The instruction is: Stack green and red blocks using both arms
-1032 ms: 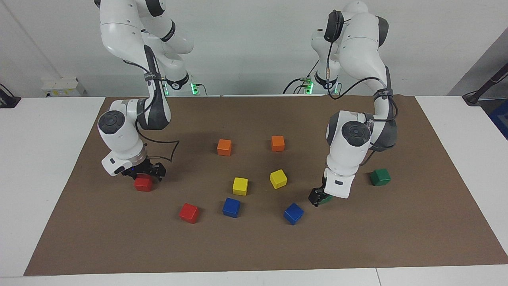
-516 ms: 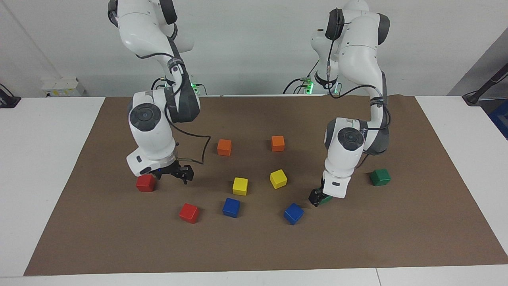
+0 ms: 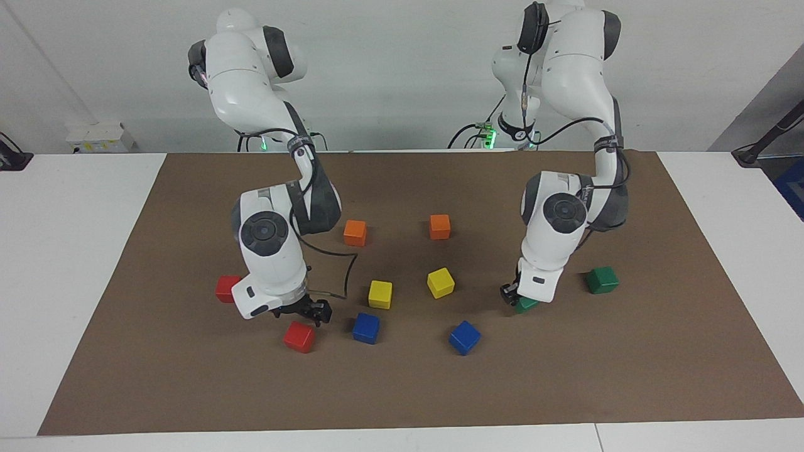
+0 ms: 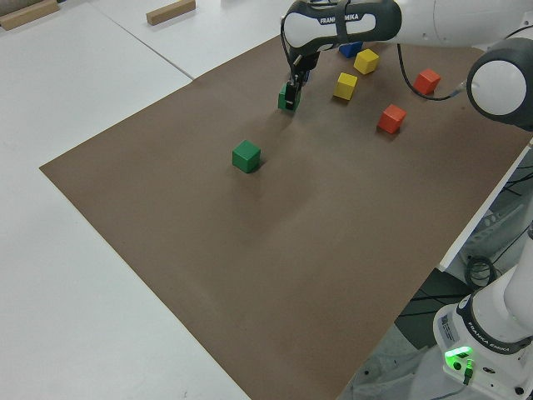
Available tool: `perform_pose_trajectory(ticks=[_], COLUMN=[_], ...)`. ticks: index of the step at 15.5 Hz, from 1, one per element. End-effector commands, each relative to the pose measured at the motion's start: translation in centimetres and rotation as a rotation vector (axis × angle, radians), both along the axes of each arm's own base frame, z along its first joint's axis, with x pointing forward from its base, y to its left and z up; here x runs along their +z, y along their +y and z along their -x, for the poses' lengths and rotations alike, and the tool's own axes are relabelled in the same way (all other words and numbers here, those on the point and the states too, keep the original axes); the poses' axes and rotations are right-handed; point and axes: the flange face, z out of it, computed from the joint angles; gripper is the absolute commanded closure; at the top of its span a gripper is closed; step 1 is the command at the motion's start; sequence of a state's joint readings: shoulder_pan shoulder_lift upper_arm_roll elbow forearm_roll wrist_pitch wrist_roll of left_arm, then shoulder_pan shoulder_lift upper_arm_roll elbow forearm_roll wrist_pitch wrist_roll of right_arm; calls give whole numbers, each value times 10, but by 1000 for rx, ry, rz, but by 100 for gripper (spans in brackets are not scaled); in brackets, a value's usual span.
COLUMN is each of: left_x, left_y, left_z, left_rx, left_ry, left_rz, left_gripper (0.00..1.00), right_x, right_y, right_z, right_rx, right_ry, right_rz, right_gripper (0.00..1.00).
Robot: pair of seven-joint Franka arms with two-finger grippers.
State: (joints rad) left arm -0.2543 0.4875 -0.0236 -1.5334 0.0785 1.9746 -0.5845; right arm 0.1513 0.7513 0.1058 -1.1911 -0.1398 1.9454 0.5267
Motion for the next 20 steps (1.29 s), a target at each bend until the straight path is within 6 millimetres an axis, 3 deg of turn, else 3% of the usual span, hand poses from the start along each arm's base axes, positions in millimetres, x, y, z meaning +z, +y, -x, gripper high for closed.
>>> perform_pose_trajectory(ticks=[1,3,6,10,12,13,14,15,20], left_x=[64,66,48,24,19,19,17,15,-5], left_y=[79,147,204,213,218,220,218,218,212], left_z=[41,48,48,45,42,41,40,40,42], left_rx=[-169,-321,-334,-346,-296,-277,-280,-280,-251], left_ry=[47,63,15,-44,-69,-83,-89,-92,-83], left_rz=[5,34,59,54,109,125,125,124,126], left_gripper=[100,100,100,100,100,100,100,100,100], right_x=[-9,-15,-28,-33,-36,-39,-47,-50,-37], right_y=[0,-2,-4,-14,-14,-15,-14,-15,-26], right_z=[-16,-18,-18,-18,-17,-16,-13,-12,-11], right_rx=[-18,-20,-21,-32,-36,-41,-38,-39,-30], right_ry=[-43,-50,-78,-79,-73,-77,-73,-73,-49], right_rz=[2,-1,-15,-13,-17,-18,-18,-21,-4], right_gripper=[0,0,0,5,22,35,58,98,100])
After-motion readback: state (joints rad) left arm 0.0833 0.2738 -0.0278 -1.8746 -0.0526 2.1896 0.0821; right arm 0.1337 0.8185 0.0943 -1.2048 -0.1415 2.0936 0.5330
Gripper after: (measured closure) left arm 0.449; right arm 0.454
